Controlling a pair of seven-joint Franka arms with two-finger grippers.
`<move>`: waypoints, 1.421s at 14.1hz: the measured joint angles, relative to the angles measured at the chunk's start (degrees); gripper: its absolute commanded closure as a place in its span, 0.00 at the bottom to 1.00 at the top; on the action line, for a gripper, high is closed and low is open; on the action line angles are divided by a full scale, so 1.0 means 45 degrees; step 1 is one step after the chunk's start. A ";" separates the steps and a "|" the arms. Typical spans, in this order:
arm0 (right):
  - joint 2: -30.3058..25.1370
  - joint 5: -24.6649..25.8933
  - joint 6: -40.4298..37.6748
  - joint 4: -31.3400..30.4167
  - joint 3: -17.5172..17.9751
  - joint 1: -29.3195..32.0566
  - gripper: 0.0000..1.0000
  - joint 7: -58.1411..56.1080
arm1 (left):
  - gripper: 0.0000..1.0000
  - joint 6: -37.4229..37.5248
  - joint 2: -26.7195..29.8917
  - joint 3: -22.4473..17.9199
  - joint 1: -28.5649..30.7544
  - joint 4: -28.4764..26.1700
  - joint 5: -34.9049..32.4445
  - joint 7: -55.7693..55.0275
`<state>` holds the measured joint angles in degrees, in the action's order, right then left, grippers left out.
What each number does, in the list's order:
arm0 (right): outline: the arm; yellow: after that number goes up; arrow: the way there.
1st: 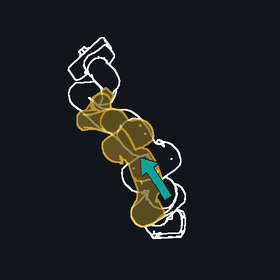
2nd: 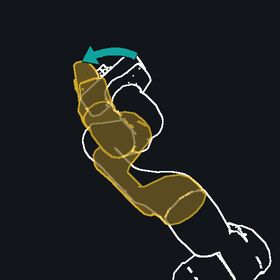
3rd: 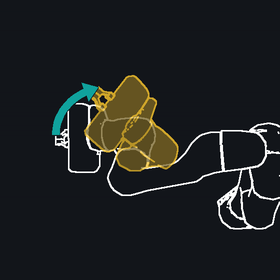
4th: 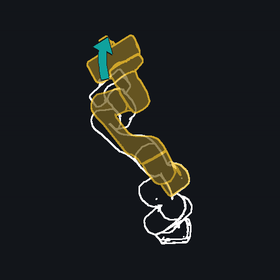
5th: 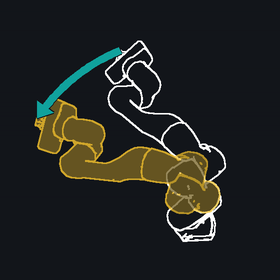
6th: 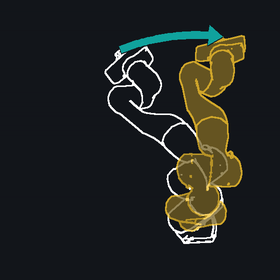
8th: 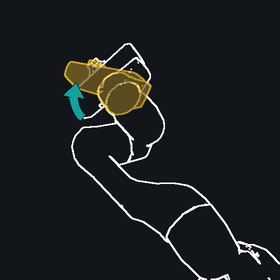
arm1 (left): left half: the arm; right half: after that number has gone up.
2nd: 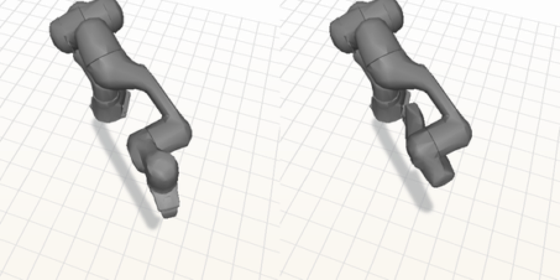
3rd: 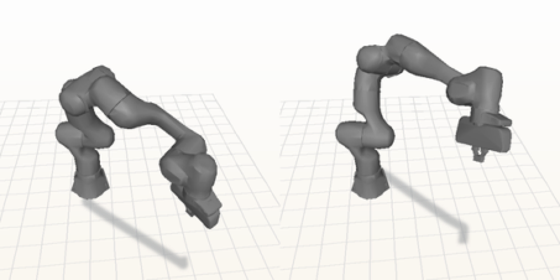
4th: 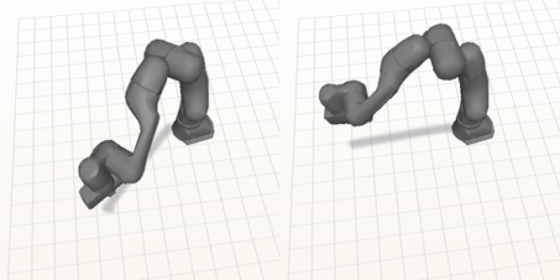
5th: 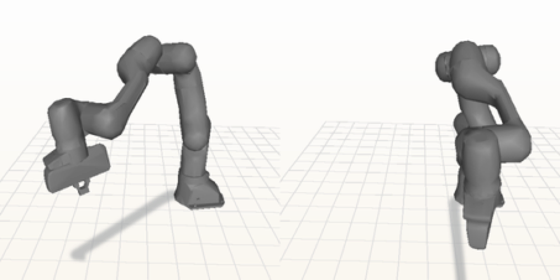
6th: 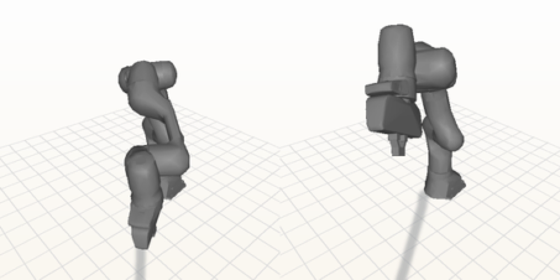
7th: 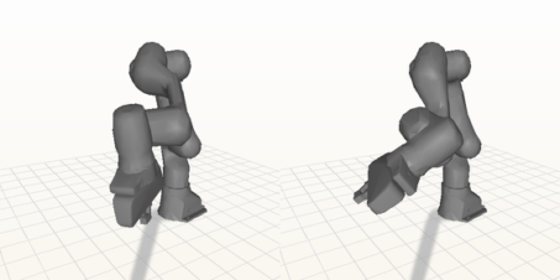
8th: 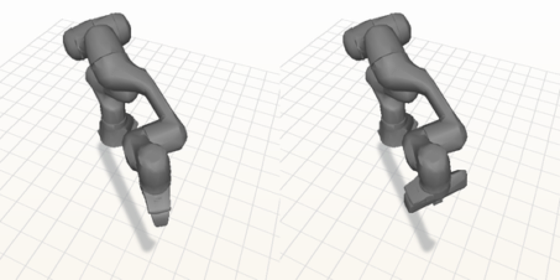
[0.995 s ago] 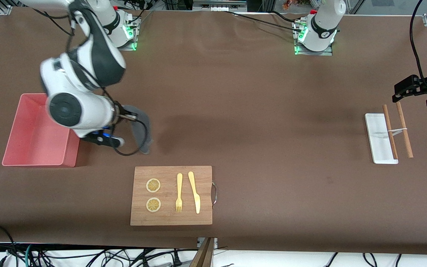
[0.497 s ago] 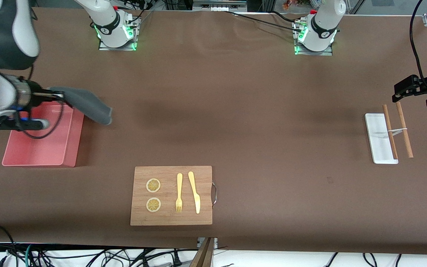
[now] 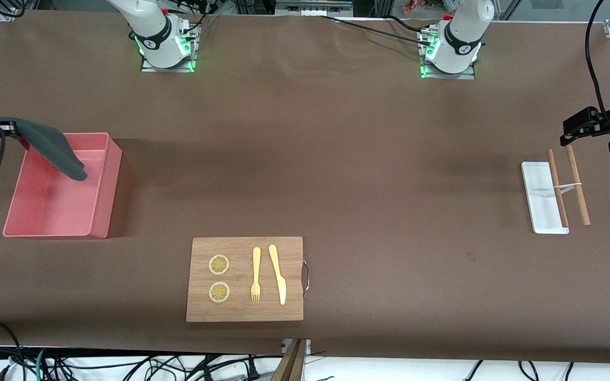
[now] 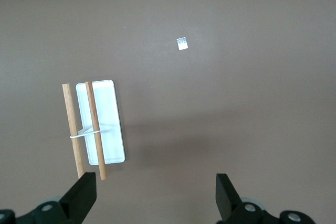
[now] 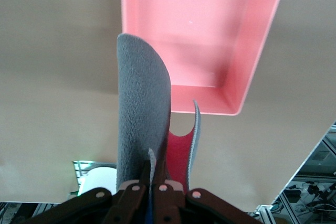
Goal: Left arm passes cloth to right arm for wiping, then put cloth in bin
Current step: 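Carry the cloth over the pink bin with the right gripper, then lower the cloth into the pink bin and open the right gripper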
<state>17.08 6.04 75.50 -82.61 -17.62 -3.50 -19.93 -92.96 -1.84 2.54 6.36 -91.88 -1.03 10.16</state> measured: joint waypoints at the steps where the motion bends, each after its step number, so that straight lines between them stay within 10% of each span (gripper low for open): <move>1: 0.0024 0.0055 0.0242 -0.0206 -0.0223 0.0019 1.00 -0.0144 | 0.00 0.0000 0.0000 0.0000 0.0000 0.0000 0.0000 0.0000; 20: 0.1541 -0.0664 0.7923 -0.5598 -0.1471 0.0218 1.00 -0.0932 | 0.00 0.0001 -0.0003 -0.0001 0.0000 0.0000 0.0109 0.0000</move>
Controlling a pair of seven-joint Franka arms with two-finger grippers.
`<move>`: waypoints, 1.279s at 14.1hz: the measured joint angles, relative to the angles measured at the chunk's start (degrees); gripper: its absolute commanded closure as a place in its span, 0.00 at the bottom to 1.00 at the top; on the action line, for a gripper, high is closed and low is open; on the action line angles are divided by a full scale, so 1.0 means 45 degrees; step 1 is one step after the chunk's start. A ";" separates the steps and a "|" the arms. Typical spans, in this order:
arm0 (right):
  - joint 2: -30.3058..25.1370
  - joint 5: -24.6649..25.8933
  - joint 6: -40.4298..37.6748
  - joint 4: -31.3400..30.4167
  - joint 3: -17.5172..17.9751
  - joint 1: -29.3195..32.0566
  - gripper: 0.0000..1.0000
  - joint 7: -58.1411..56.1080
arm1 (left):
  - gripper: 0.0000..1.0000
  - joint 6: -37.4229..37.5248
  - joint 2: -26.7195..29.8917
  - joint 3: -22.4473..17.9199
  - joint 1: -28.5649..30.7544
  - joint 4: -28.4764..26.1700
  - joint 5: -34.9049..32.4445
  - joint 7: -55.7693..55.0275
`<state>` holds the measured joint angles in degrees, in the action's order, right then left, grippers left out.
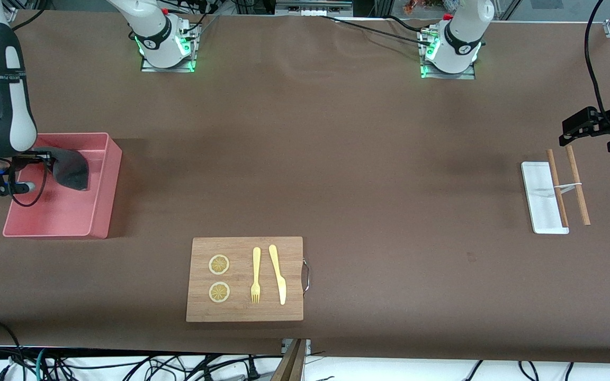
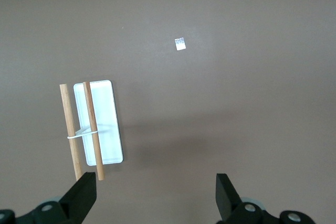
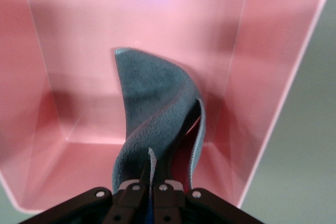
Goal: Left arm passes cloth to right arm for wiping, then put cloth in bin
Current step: 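Lower the cloth into the pink bin and open the right gripper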
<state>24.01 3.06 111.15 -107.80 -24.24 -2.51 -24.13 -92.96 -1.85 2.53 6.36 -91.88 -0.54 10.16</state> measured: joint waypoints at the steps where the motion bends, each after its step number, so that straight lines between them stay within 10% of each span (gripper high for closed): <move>1: 0.0146 -0.0086 0.0211 -0.0043 0.0002 -0.0003 1.00 0.0022 | 0.00 0.0000 0.0000 0.0001 0.0000 0.0000 0.0002 0.0000; 7: 0.0788 -0.1064 0.1193 -0.0337 0.0057 -0.0049 1.00 0.0060 | 0.00 0.0153 0.0000 0.0000 0.0000 0.0000 0.0026 0.0000; 9: 0.1001 -0.1368 0.1441 -0.0343 0.0087 -0.0085 0.17 0.0086 | 0.00 0.0160 0.0000 0.0000 0.0000 0.0000 0.0054 0.0000; 10: 0.1066 -0.1445 0.1534 -0.0343 0.0099 -0.0111 0.01 0.0109 | 0.00 0.0162 0.0000 0.0000 0.0000 0.0000 0.0073 0.0000; 18: 0.0572 -0.1486 0.1225 0.0645 0.0112 -0.0187 0.00 0.0151 | 0.00 0.0164 0.0000 -0.0024 0.0002 0.0000 0.0089 0.0000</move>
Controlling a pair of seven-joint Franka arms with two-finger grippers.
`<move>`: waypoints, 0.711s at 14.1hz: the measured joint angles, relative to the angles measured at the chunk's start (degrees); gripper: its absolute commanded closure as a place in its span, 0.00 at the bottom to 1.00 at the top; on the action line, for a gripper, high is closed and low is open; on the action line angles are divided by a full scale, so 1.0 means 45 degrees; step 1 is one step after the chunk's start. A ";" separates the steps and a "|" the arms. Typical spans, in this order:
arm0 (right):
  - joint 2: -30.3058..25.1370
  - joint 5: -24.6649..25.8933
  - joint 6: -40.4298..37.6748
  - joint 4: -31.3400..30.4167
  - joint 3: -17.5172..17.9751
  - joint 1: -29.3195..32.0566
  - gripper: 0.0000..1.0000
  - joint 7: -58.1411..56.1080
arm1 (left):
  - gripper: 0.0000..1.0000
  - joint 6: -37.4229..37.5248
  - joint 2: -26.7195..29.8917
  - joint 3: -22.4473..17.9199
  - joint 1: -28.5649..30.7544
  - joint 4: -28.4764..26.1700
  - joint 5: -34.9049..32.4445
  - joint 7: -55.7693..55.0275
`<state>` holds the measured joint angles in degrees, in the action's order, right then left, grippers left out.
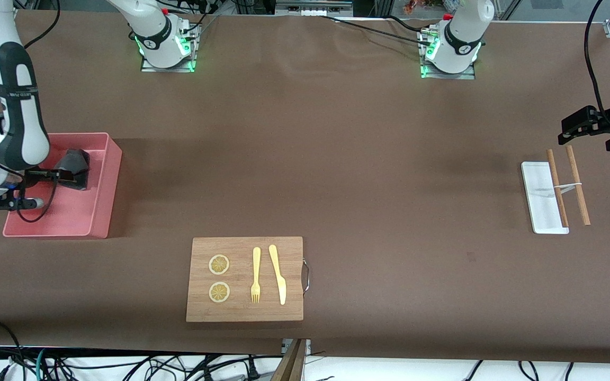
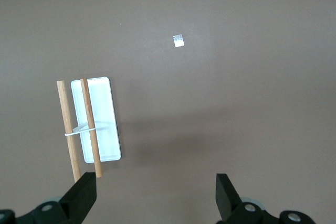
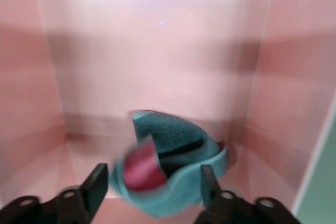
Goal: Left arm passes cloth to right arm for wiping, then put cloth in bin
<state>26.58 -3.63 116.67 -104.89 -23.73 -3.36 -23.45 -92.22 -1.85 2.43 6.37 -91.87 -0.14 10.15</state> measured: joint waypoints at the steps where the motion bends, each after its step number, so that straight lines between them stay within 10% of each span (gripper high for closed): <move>1: -0.0261 -0.0002 -0.0289 0.0196 0.0005 -0.0010 0.00 0.0000 | 0.00 0.0001 0.0000 0.0000 0.0000 0.0000 0.0000 0.0000; 10: -0.3025 0.1131 -0.4340 0.2205 0.1682 -0.0107 0.00 -0.0010 | 0.00 0.0009 0.0000 -0.0003 0.0002 0.0002 0.0002 0.0000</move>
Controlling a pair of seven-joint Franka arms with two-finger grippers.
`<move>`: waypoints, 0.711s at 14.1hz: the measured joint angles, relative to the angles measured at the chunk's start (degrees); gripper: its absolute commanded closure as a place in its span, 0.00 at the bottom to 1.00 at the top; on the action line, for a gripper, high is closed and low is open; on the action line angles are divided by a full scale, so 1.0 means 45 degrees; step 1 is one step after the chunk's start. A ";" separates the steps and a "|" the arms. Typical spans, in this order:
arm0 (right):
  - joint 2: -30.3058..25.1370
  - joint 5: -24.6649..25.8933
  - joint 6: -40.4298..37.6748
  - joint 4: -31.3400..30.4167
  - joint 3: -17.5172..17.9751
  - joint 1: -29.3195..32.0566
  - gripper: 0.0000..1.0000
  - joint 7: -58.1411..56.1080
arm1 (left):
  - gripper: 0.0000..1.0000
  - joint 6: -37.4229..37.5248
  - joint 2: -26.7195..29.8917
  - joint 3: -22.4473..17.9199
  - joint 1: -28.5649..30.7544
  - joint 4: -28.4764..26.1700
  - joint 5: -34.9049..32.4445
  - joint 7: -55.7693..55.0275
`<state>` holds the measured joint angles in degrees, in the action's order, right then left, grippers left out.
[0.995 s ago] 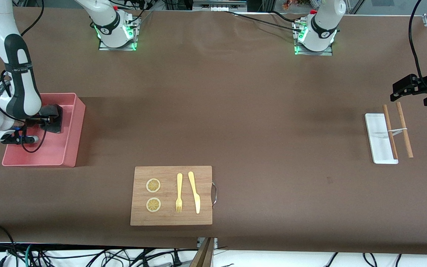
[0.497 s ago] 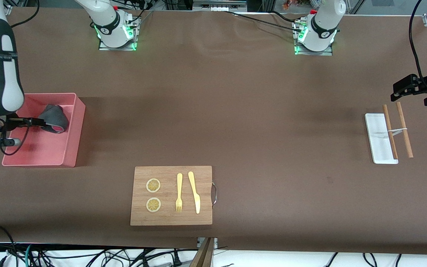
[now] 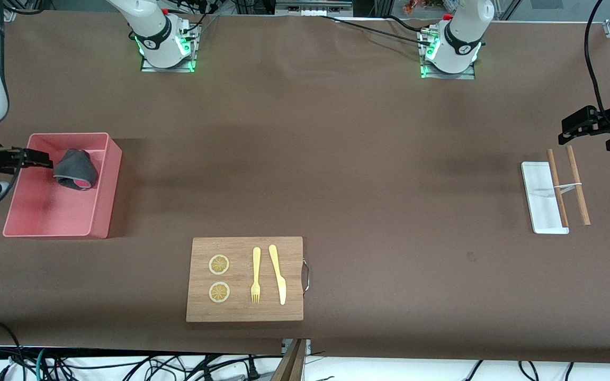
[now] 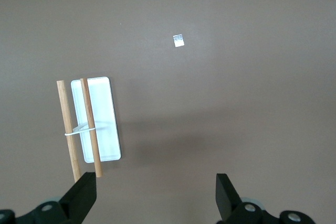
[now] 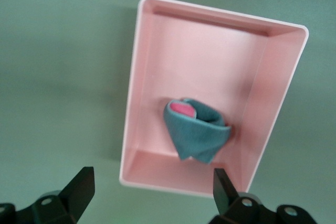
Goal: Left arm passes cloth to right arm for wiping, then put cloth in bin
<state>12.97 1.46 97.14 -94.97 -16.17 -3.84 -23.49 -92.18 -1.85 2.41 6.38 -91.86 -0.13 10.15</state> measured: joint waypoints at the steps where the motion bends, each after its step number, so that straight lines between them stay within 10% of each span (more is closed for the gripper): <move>1: -0.0295 0.0054 -0.0332 0.0283 0.0107 -0.0003 0.00 0.0000 | 0.00 0.0000 0.0000 0.0004 0.0000 0.0001 0.0000 0.0000; 10: -0.2322 0.1531 -0.1363 0.1463 0.1835 0.0010 0.00 0.0173 | 0.00 0.0001 0.0000 0.0053 -0.0009 0.0002 0.0005 0.0000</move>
<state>2.52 8.35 91.00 -88.39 -7.91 -3.79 -22.72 -92.18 -1.85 2.65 6.34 -91.85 -0.11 10.15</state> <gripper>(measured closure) 0.000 0.000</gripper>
